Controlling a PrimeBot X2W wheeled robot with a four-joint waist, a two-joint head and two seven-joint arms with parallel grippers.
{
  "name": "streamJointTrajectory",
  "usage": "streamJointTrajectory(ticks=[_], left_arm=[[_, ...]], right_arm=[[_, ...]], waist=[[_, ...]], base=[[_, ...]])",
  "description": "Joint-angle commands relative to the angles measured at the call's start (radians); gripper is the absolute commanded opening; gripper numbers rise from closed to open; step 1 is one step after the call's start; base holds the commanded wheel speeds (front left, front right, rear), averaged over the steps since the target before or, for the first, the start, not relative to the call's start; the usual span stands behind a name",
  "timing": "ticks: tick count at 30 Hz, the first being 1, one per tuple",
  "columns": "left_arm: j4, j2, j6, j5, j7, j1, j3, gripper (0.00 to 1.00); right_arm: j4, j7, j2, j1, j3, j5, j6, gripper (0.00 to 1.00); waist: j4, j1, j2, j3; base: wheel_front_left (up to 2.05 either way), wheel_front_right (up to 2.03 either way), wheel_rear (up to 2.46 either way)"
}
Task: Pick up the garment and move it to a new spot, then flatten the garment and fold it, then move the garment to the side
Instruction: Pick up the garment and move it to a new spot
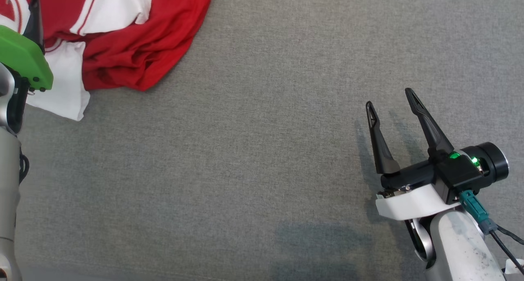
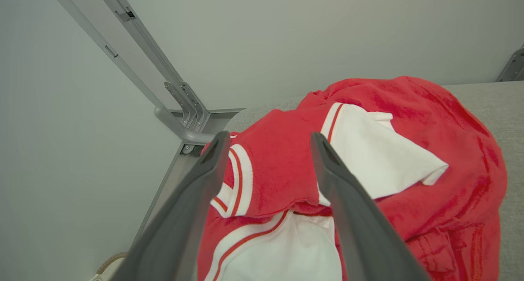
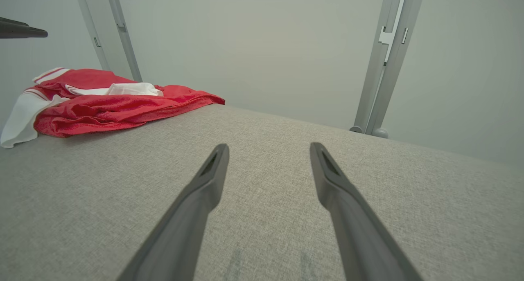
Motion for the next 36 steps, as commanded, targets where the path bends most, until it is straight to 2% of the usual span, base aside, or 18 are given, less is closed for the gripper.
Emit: streamJointTrajectory(ticks=[1,7,16,17,18,19,20,21,28,36], left_arm=[[0.017,0.010,-0.001,-0.024,-0.008,-0.019,-0.012,1.00],[0.094,0.018,-0.001,-0.095,-0.021,-0.039,-0.070,1.00],[0.237,0.035,0.008,-0.089,-0.014,-0.092,-0.107,1.00],[0.250,0.034,0.008,-0.087,-0.012,-0.098,-0.110,0.94],[0.266,0.032,0.011,-0.087,-0.009,-0.104,-0.111,0.46],[0.278,0.032,0.013,-0.085,-0.008,-0.108,-0.114,0.32],[0.291,0.032,0.014,-0.082,-0.006,-0.111,-0.118,0.03],[0.303,0.034,0.018,-0.079,-0.005,-0.113,-0.123,0.00],[0.340,0.055,0.020,-0.069,-0.047,-0.144,-0.139,0.00],[0.320,0.095,0.009,-0.033,-0.109,-0.197,-0.181,0.00]], right_arm=[[-0.009,-0.003,-0.004,-0.018,-0.002,-0.011,0.000,1.00],[-0.020,-0.003,-0.004,-0.026,0.002,-0.018,0.000,1.00],[-0.026,-0.004,-0.004,-0.032,0.012,-0.020,0.000,1.00],[-0.026,-0.003,-0.004,-0.032,0.011,-0.019,0.000,1.00],[-0.026,-0.004,-0.004,-0.031,0.010,-0.018,0.000,1.00],[-0.026,-0.004,-0.004,-0.032,0.010,-0.017,0.000,1.00],[-0.025,-0.003,-0.004,-0.033,0.009,-0.016,0.000,1.00],[-0.023,-0.004,-0.004,-0.033,0.008,-0.013,0.000,1.00],[-0.012,-0.003,-0.004,-0.031,0.005,0.007,0.000,1.00],[0.018,-0.003,-0.004,-0.018,0.018,0.058,0.000,1.00]], waist=[[-0.065,-0.0001,0.0000,0.083],[-0.074,-0.0001,0.0000,0.114],[-0.100,-0.0001,0.0000,0.138],[-0.103,-0.0001,0.0000,0.139],[-0.105,-0.0001,0.0000,0.139],[-0.106,-0.0001,0.0000,0.139],[-0.108,-0.0001,0.0000,0.139],[-0.109,-0.0001,0.0000,0.138],[-0.102,-0.0001,0.0000,0.099],[-0.089,-0.0001,0.0000,-0.022]], base=[[0.00,0.00,0.00],[0.00,0.00,0.00],[0.00,0.00,0.00],[0.00,0.00,0.00],[0.00,0.00,0.00],[0.00,0.00,0.00],[0.00,0.00,0.00],[0.00,0.00,0.00],[0.00,0.00,0.00],[0.00,0.00,0.00]])
